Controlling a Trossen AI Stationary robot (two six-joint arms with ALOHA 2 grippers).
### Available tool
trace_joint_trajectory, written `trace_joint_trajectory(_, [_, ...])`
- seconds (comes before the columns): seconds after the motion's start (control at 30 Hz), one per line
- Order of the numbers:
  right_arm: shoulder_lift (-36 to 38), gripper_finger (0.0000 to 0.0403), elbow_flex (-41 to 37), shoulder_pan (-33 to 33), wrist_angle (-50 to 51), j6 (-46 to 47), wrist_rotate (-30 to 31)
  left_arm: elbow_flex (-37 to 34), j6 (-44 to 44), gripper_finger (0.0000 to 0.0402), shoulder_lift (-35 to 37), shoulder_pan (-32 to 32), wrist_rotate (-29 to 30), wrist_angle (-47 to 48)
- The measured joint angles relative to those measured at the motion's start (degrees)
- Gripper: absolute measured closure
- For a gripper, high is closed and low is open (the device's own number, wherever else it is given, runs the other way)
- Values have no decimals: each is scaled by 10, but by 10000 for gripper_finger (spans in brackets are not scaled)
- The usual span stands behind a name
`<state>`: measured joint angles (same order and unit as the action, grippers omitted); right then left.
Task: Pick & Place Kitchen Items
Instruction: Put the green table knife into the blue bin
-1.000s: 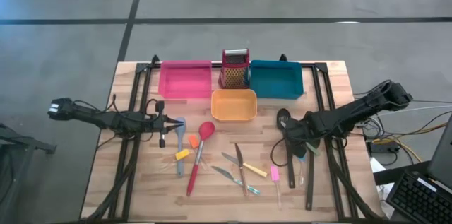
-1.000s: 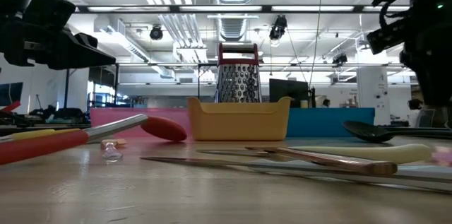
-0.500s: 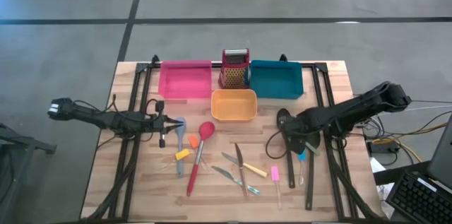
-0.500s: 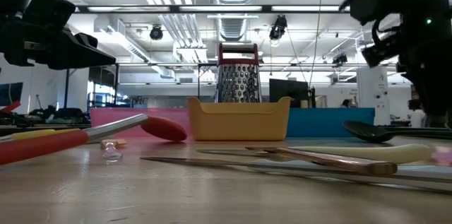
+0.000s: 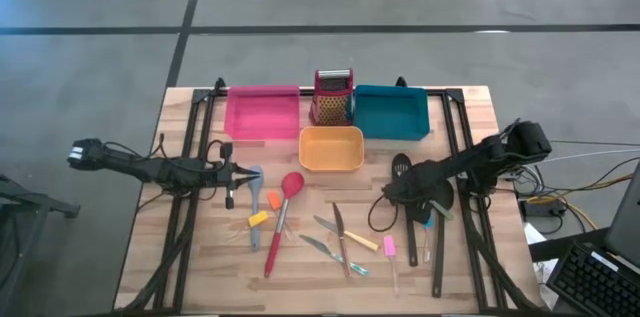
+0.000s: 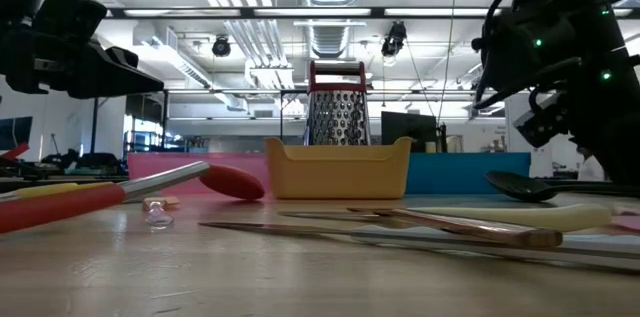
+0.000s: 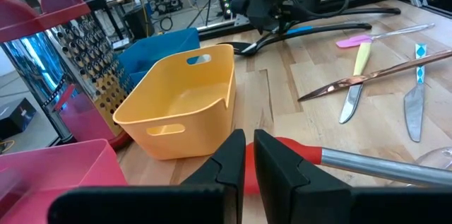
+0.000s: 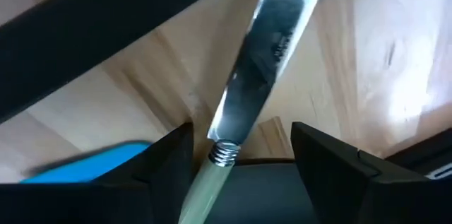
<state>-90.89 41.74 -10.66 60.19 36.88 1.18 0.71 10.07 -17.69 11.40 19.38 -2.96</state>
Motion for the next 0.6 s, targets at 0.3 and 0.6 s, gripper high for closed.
trace_joint_trajectory(0.3, [7, 287, 4, -1, -15, -5, -7, 0, 0, 367, 0, 0, 0, 0])
trace_joint_trajectory(0.6, [50, 379, 9, 0, -12, 36, 4, 0, 0, 367, 0, 0, 0, 0])
